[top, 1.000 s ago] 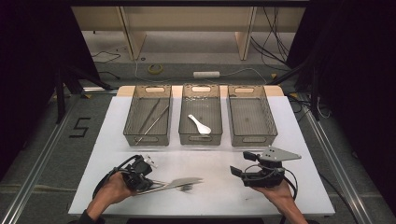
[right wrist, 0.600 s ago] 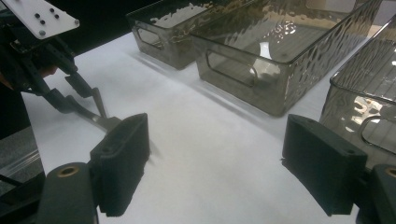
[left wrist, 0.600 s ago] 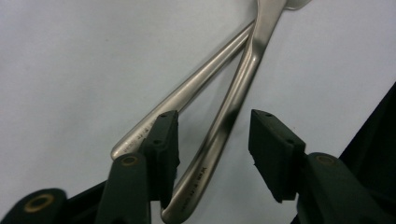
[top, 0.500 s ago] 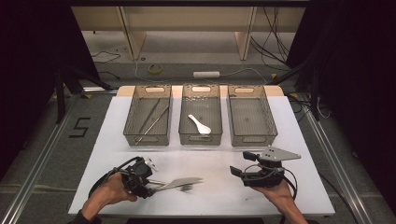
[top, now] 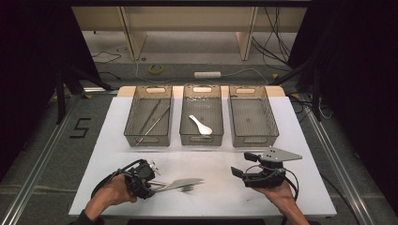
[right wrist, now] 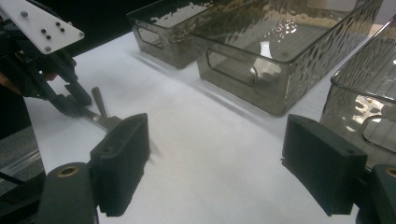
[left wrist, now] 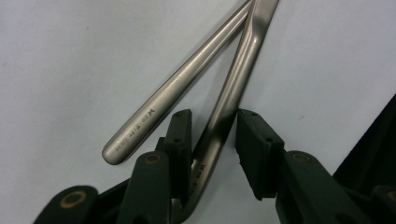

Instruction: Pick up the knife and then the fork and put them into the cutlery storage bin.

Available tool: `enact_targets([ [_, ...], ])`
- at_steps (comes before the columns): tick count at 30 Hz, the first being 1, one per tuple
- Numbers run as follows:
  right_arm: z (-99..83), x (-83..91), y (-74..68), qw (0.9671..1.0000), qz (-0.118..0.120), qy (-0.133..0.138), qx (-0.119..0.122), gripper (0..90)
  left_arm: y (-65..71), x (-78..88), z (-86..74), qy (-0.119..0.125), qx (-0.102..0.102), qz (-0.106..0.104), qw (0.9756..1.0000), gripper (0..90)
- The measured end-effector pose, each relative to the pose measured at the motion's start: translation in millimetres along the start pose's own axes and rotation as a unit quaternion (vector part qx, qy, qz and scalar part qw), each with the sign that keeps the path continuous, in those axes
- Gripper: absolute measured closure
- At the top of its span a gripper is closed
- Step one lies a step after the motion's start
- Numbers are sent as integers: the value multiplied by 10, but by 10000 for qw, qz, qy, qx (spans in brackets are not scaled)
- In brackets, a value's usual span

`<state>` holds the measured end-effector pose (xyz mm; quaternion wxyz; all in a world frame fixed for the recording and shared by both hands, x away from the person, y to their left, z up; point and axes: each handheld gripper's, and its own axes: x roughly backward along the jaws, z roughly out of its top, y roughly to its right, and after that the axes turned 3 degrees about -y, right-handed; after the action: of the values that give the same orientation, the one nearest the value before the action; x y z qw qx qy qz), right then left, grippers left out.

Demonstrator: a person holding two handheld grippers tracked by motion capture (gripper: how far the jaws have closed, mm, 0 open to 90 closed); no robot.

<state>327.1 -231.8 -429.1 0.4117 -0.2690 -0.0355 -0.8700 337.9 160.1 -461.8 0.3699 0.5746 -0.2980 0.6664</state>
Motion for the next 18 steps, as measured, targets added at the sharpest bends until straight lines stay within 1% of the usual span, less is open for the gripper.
enact_targets([
  [2,0,3,0,10000,-11,-11,-5,241,12,-2,9,-33,-34,28,10000,659],
  [3,0,2,1,10000,-12,-9,-6,241,18,-8,12,-11,-24,29,10000,663],
  [4,0,2,2,10000,-16,-10,-8,242,15,-4,14,-47,-82,35,9999,669],
  [7,0,1,3,10000,-23,-5,-14,242,38,-9,23,-49,-93,73,9999,683],
  [9,1,0,2,10000,-23,-8,-8,242,44,-7,32,-92,-155,89,9998,697],
  [14,2,-3,-3,10000,-26,-14,-7,242,48,-7,31,-90,-246,27,9997,743],
  [18,2,-2,-2,10000,-28,-13,-7,242,54,-6,29,-79,-279,11,9996,763],
])
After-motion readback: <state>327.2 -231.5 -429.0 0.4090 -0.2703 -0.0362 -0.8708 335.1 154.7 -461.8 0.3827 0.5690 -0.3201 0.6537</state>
